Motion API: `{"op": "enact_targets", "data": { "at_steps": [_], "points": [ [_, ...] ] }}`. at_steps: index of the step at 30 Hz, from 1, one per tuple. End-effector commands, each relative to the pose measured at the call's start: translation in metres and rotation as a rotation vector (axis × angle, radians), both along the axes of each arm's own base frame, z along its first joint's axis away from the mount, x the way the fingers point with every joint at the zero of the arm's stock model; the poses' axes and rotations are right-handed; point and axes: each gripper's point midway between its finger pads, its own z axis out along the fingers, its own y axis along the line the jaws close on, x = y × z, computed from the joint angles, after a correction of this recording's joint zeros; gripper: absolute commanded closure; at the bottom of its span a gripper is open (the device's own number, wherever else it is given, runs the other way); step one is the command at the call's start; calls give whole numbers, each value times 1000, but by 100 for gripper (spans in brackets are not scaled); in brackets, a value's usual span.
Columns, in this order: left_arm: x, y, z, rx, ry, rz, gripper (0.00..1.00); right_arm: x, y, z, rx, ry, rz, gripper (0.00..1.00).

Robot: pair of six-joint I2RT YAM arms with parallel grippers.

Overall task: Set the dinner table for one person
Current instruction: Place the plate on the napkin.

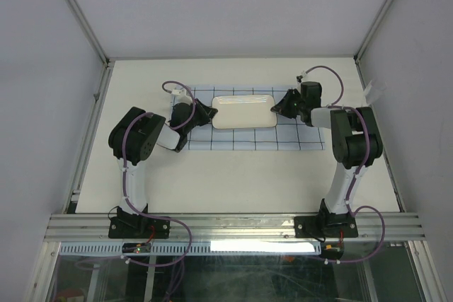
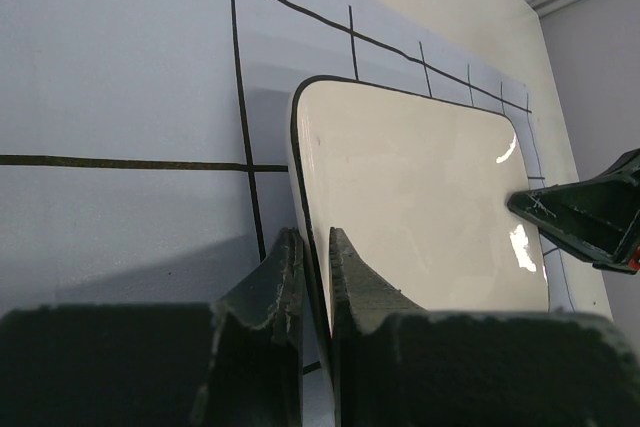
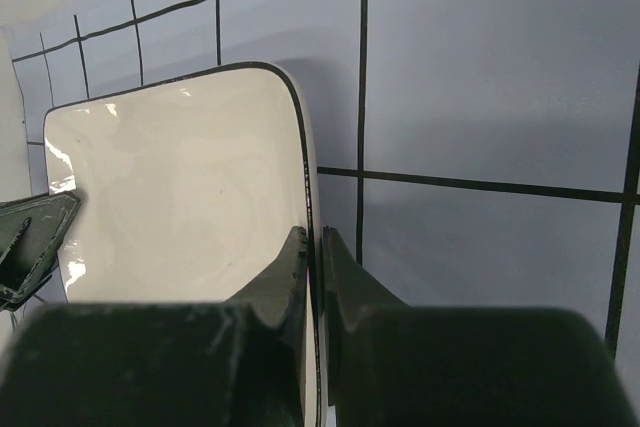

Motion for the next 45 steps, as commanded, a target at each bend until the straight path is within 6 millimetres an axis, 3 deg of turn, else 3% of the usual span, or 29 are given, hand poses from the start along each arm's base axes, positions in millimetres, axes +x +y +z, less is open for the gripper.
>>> {"op": "enact_targets", "data": {
  "at_steps": [1,9,36,45],
  "points": [
    [-15,-33,46,-65,-182,-179,100,31,-3,18,-17,-113,-38,100],
    [-15,-33,46,-63,-181,-180,100,30,-4,17,-21,-113,-39,100],
    [-19,-35,59,-83,-183,-197,100,17,-8,50,-32,-158,-48,100],
    [-23,-34,61,-84,-181,-199,100,9,-3,48,-33,-154,-35,100]
  ]
}}
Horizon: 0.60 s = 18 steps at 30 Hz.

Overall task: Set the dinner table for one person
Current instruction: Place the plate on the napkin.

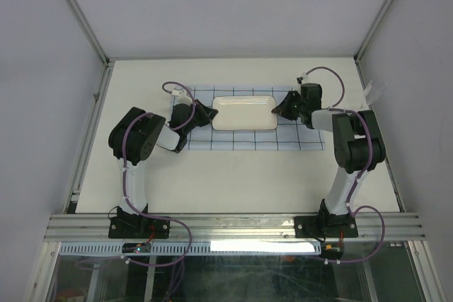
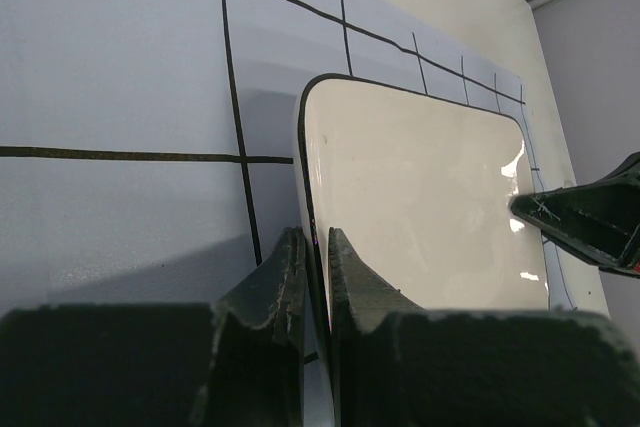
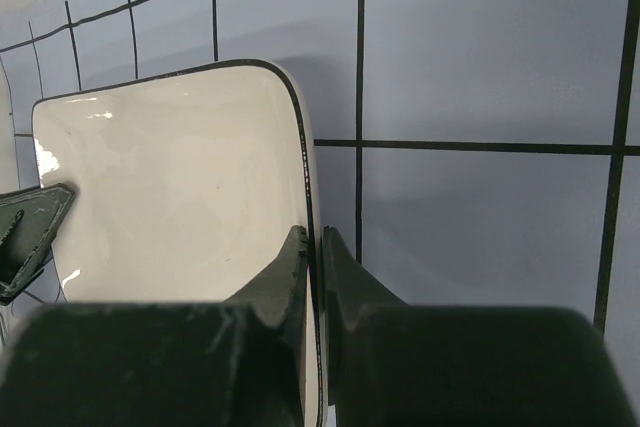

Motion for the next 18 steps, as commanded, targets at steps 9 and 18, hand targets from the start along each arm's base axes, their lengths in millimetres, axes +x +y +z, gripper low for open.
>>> {"op": "enact_targets", "data": {
  "at_steps": [9,18],
  "points": [
    [-21,-31,56,-79,-168,-181,100,18,-1,37,-12,-138,-28,100],
    [-21,-32,53,-82,-160,-185,100,17,-1,31,-16,-131,-30,100]
  ]
}}
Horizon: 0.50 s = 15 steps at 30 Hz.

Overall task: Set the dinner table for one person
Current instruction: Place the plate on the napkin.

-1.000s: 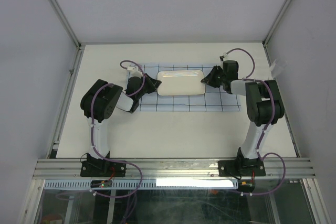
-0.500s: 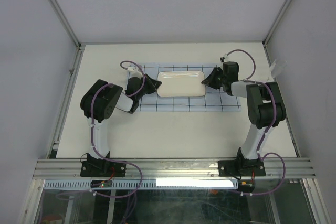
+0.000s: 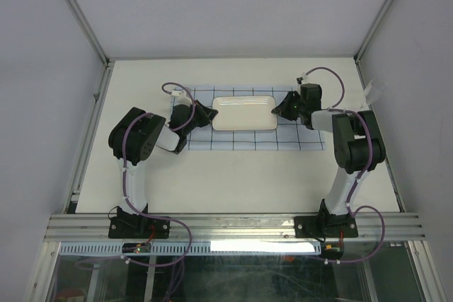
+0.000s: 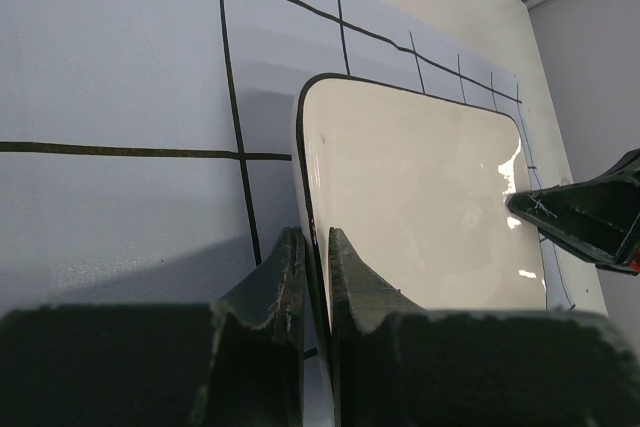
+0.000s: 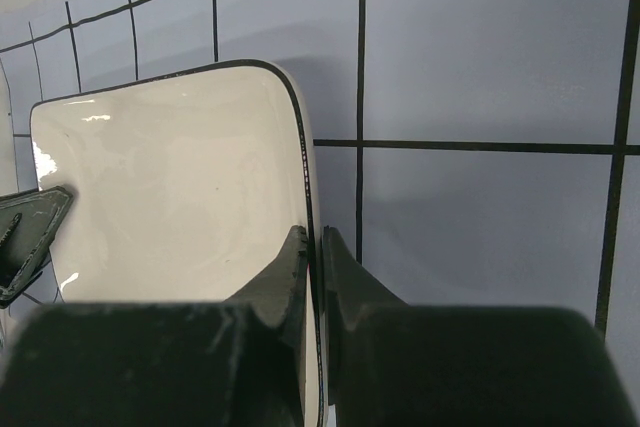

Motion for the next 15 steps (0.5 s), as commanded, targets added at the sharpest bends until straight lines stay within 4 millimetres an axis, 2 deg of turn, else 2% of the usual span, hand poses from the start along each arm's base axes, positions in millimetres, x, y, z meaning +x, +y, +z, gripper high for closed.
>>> {"op": "enact_targets", "data": {
  "at_steps": [1,15],
  "points": [
    [-18,-32,53,-78,-153,-178,100,19,-2,32,-10,-127,-29,100],
    [-24,-31,50,-83,-144,-180,100,13,-2,30,-6,-121,-30,100]
  ]
}}
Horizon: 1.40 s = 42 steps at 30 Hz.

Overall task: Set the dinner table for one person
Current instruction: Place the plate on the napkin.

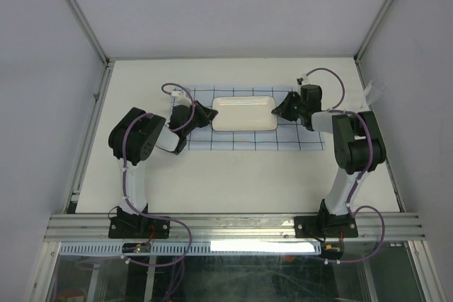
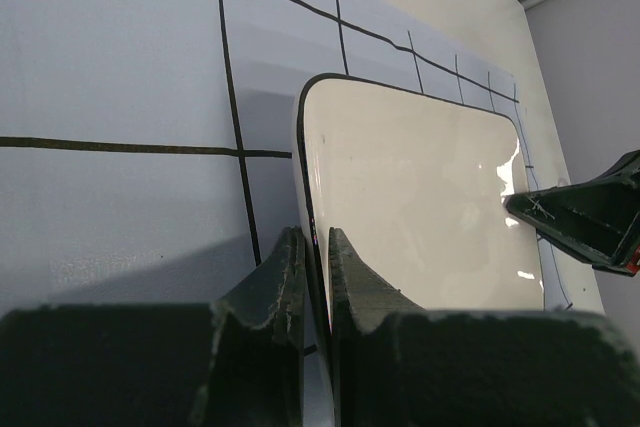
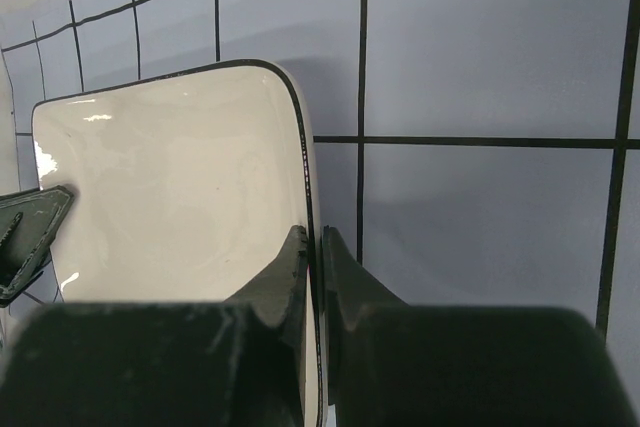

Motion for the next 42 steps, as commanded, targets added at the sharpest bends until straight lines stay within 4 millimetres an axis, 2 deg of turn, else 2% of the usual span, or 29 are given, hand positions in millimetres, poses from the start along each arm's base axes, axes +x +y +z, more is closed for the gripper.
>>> {"op": "enact_targets", "data": {
  "at_steps": [1,16,24,42],
  "points": [
    [-23,-31,50,-80,-142,-178,100,13,-2,30,-8,-110,-30,100],
    [-26,-34,63,-74,-147,-184,100,8,0,42,-13,-126,-26,100],
    [-28,-35,59,-71,-141,-181,100,5,-1,38,-18,-118,-28,100],
    [-22,-40,49,-65,-130,-185,100,12,-1,26,-35,-103,-24,100]
  ]
}}
